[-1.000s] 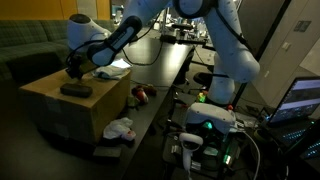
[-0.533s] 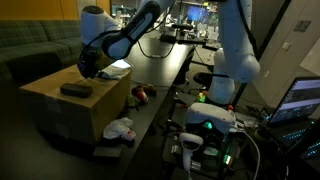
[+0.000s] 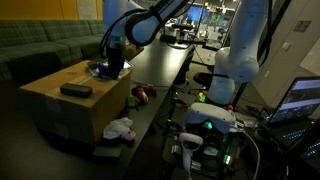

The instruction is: Replace the objects on the box with the objects on the table one after the other

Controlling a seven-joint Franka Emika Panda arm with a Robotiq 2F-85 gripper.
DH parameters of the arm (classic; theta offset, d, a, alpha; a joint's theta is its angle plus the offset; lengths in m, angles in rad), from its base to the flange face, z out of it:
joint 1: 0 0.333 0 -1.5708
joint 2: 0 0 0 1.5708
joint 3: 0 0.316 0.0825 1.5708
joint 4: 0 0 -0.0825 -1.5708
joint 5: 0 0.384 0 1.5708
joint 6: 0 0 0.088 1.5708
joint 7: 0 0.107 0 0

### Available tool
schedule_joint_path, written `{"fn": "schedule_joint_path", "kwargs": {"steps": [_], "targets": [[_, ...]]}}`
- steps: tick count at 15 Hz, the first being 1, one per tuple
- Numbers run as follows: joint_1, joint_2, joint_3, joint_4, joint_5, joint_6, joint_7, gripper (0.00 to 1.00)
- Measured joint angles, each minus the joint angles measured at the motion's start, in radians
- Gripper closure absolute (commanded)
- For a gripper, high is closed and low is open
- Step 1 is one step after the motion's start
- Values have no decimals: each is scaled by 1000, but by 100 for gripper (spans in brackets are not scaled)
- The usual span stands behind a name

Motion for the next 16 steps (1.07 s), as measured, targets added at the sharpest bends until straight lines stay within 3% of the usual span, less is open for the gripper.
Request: {"fn": "schedule_joint_path", "kwargs": {"steps": [4, 8, 12, 16], "targets": [[-32, -93, 49, -112, 96, -88, -76, 96], [-72, -96, 59, -204, 101, -90, -91, 96], [-124, -32, 57, -266, 101, -7, -109, 96], [-157, 125, 34, -271, 86, 140, -108, 96]]}}
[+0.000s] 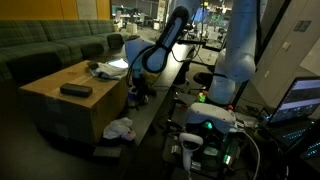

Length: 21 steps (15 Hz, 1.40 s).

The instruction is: Replace the objects on the box with the objects on the table one after the other

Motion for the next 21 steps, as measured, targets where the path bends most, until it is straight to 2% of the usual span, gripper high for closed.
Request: {"fn": "schedule_joint_path", "kwargs": {"steps": [4, 8, 9, 10, 12, 19, 20, 21], "targets": [[24, 197, -78, 62, -85, 129, 57, 96], [116, 377, -209, 178, -117, 211, 135, 95], [138, 410, -234, 203, -116, 228, 148, 85], [160, 437, -255, 225, -113, 239, 159, 60], [199, 477, -289, 258, -106, 256, 176, 56], [270, 500, -324, 288, -82, 281, 186, 4], [273, 498, -323, 286, -78, 288, 185, 0], [274, 494, -321, 283, -74, 297, 182, 0]]}}
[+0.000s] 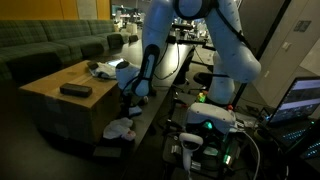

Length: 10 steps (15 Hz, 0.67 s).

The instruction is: Replace the objects on the box with the objects on the table one after the other

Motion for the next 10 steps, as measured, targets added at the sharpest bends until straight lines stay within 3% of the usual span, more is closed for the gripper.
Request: {"fn": "schedule_joint_path", "kwargs": {"steps": [5, 10], "targets": [[-3, -29, 44, -43, 49, 81, -44, 0], [-85, -76, 207, -129, 170, 206, -182, 0]]}}
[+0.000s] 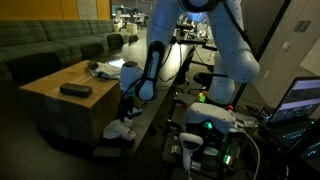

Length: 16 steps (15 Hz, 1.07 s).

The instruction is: Replace the objects on the box with the objects on the table one after the other

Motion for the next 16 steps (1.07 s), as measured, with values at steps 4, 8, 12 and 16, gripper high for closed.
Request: {"fn": "schedule_joint_path", "kwargs": {"steps": [4, 8, 12, 16], "targets": [[-139, -6, 191, -32, 73, 68, -124, 0], [-175, 10, 244, -32, 90, 90, -166, 0], [-111, 47, 177, -12, 101, 117, -167, 0], [-21, 98, 101, 28, 129, 139, -165, 0]]}}
